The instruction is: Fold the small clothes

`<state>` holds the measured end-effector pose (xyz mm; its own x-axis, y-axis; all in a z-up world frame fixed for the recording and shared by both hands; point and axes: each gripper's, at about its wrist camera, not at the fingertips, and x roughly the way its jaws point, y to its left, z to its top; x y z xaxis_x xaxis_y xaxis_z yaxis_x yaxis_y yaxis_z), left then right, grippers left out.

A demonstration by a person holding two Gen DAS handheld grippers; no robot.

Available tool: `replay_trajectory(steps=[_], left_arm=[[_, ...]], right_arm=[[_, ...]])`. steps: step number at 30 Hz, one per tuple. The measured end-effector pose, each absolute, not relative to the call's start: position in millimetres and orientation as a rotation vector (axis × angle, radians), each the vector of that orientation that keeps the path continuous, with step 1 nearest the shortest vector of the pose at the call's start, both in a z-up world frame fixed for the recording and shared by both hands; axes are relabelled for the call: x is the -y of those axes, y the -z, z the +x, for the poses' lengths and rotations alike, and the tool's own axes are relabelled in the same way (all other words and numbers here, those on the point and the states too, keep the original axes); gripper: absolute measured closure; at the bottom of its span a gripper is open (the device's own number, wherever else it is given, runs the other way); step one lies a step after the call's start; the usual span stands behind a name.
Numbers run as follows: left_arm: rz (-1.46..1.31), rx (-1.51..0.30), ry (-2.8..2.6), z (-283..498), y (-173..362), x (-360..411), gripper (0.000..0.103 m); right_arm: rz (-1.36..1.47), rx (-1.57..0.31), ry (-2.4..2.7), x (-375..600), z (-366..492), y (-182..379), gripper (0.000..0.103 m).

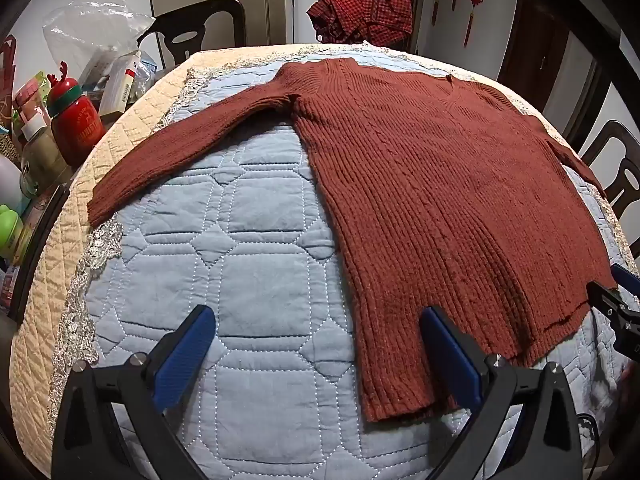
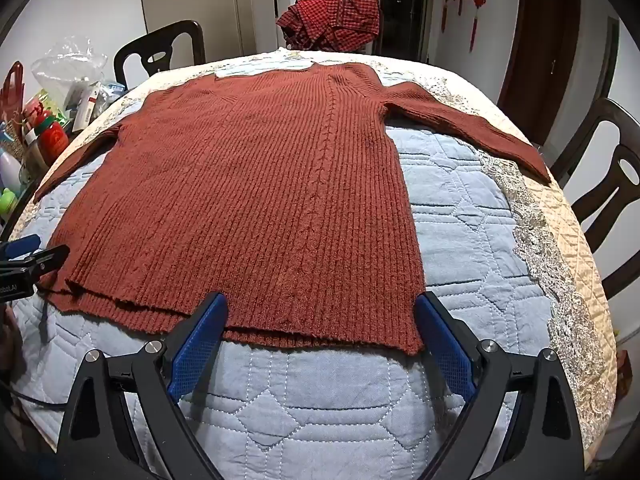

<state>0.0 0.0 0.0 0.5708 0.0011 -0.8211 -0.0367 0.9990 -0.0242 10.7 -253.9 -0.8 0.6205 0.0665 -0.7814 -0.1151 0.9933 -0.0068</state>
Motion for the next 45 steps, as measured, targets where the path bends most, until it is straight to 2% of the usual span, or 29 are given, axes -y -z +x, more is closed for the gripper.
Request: replay_trajectory(steps=[45], left_arm=[[-0.049, -0.988, -0.014, 4, 4, -2, 0.000]], right_arm=[[-0.023, -0.914, -0.121, 256, 5, -5, 0.009]])
